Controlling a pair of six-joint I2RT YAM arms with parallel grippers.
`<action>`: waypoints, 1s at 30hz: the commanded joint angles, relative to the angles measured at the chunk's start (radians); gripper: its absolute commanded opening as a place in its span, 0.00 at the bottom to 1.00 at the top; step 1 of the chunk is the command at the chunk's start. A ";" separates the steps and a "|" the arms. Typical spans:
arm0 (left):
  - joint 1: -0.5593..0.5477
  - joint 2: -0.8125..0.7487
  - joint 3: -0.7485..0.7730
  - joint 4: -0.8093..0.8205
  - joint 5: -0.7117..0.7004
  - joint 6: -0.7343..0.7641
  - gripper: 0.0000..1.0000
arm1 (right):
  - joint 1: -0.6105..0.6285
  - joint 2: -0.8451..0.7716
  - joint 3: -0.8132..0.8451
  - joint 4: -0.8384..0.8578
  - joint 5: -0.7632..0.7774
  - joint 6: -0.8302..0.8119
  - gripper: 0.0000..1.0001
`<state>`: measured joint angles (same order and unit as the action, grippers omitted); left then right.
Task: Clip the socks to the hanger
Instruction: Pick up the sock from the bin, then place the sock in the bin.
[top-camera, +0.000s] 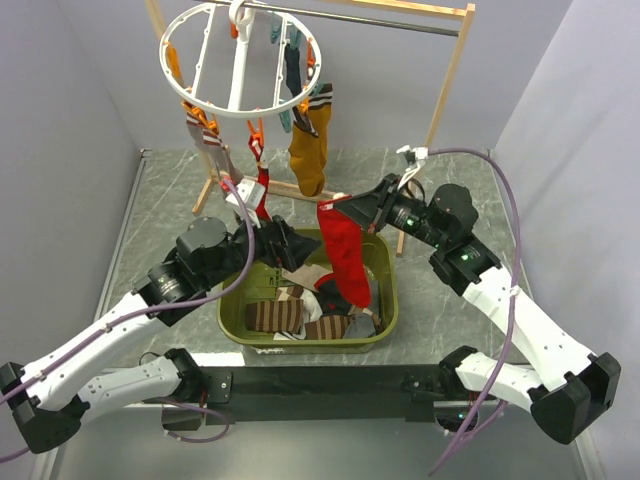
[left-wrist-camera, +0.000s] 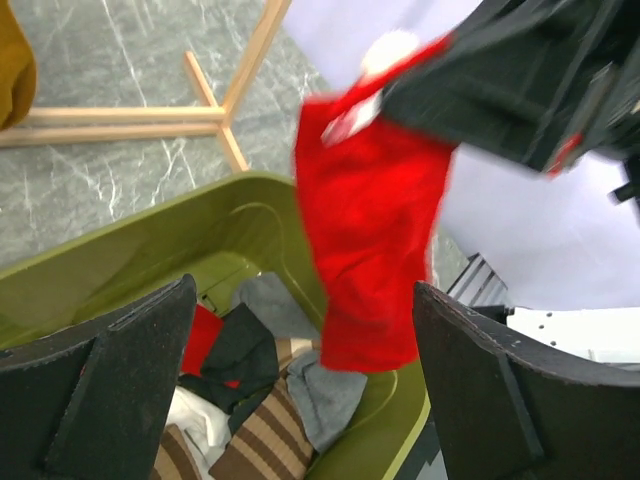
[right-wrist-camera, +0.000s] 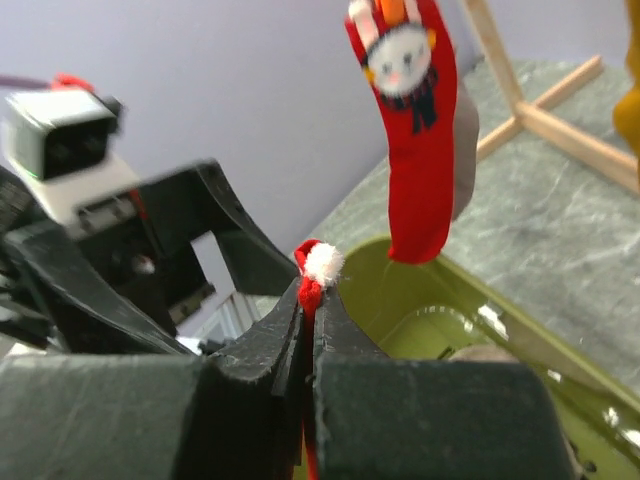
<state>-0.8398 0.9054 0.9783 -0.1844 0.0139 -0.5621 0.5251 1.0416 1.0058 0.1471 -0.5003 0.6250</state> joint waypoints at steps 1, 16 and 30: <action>0.007 -0.048 0.008 0.094 -0.011 0.016 0.94 | 0.029 -0.028 -0.024 -0.006 0.038 -0.045 0.00; 0.027 0.113 0.143 0.166 -0.192 -0.160 0.78 | 0.133 0.023 -0.118 -0.118 0.138 -0.202 0.00; 0.086 0.308 0.275 0.237 -0.391 -0.058 0.82 | 0.177 -0.012 -0.171 -0.123 0.164 -0.263 0.00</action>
<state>-0.7933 1.2076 1.2041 0.0086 -0.3382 -0.6605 0.6930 1.0573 0.8387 0.0135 -0.3435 0.4149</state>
